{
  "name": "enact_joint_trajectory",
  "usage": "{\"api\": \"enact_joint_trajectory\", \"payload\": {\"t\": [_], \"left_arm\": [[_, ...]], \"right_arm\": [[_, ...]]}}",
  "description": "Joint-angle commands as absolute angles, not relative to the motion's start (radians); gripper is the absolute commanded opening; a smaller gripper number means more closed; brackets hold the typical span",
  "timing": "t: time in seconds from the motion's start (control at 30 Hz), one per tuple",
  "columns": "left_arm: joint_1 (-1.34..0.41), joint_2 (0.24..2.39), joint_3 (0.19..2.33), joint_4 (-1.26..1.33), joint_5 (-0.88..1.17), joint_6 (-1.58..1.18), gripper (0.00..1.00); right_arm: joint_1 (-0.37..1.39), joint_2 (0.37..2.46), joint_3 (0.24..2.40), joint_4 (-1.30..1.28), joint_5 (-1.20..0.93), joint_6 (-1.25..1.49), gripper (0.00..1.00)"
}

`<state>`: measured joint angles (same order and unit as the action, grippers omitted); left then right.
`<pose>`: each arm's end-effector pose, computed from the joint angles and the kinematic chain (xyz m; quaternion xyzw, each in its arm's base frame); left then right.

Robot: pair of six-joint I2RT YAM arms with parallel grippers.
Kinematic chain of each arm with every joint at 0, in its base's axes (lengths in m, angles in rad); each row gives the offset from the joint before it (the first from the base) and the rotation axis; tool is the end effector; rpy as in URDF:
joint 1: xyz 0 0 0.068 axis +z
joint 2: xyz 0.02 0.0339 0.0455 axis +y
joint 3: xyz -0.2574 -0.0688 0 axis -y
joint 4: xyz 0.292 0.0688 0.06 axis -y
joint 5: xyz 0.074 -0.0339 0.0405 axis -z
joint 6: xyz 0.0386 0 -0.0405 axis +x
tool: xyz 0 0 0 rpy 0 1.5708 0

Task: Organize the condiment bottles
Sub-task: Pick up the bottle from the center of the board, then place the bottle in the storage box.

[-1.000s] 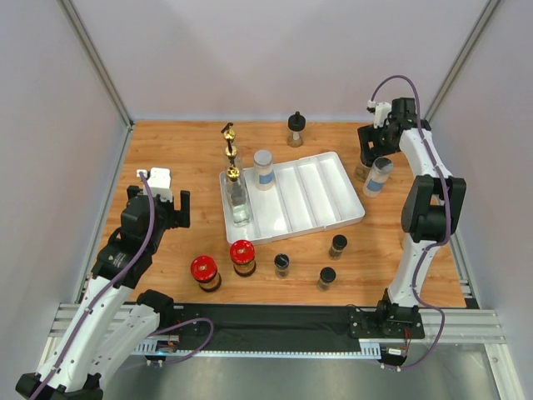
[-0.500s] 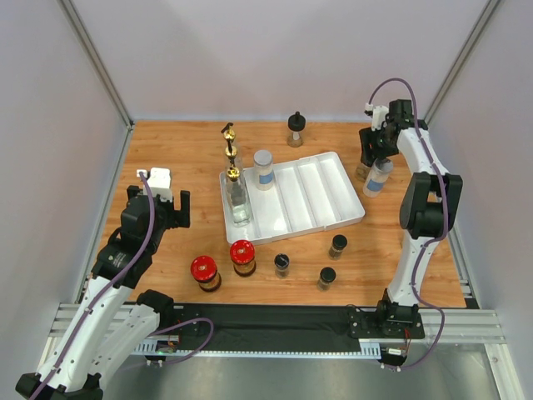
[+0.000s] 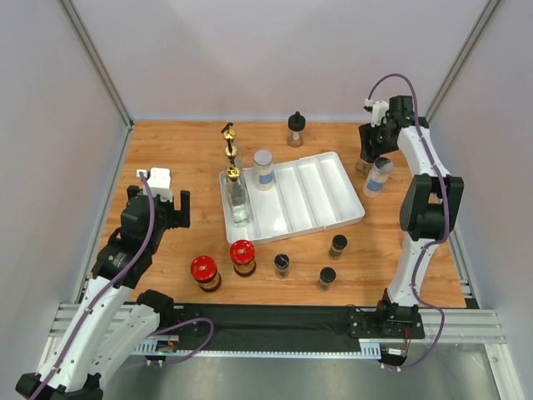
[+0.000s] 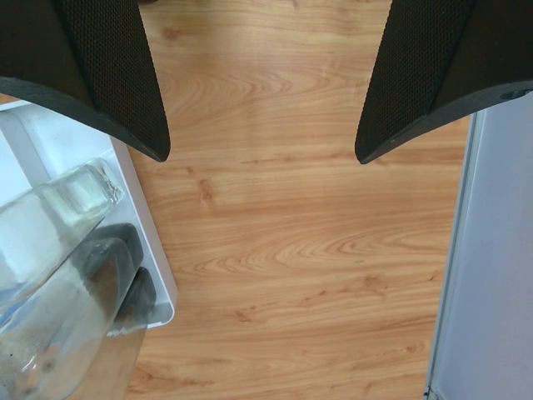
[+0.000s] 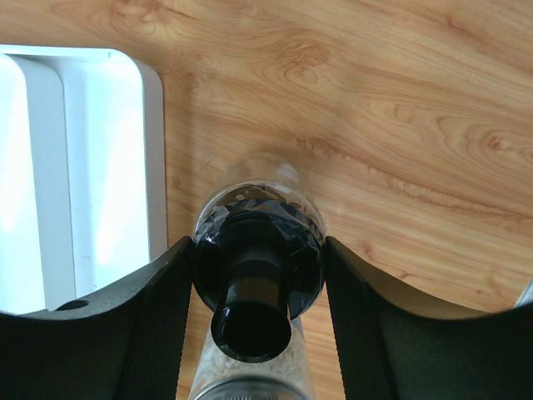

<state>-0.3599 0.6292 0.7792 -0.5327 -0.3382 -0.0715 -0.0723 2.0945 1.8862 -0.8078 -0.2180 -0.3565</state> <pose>0.1861 -0.0564 0.3267 0.0242 0.8219 0.0181 0.5688 0.5049 -0.0282 0.2398 -0.1649 0.9422 0.0443 0.2882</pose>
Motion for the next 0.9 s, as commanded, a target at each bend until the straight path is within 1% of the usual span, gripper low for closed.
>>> {"api": "enact_joint_trajectory", "payload": {"t": [0.0, 0.27, 0.3, 0.5, 0.87], "left_arm": [[-0.364, 0.624, 0.779, -0.502, -0.334, -0.058, 1.0], [-0.364, 0.624, 0.779, -0.502, -0.333, -0.058, 1.0], [-0.364, 0.624, 0.779, -0.502, -0.333, -0.058, 1.0], [-0.364, 0.62, 0.781, -0.502, -0.333, -0.058, 1.0], [-0.364, 0.612, 0.781, -0.503, -0.334, -0.058, 1.0]], "right_arm": [[-0.052, 1.976, 1.947, -0.747, -0.213, -0.368, 0.09], [-0.005, 1.91, 1.947, -0.721, -0.215, -0.365, 0.07], [0.036, 1.908, 1.95, -0.729, -0.215, -0.365, 0.06], [0.133, 1.902, 1.956, -0.741, -0.209, -0.362, 0.06], [0.288, 1.983, 2.016, -0.793, -0.241, -0.347, 0.06]]}}
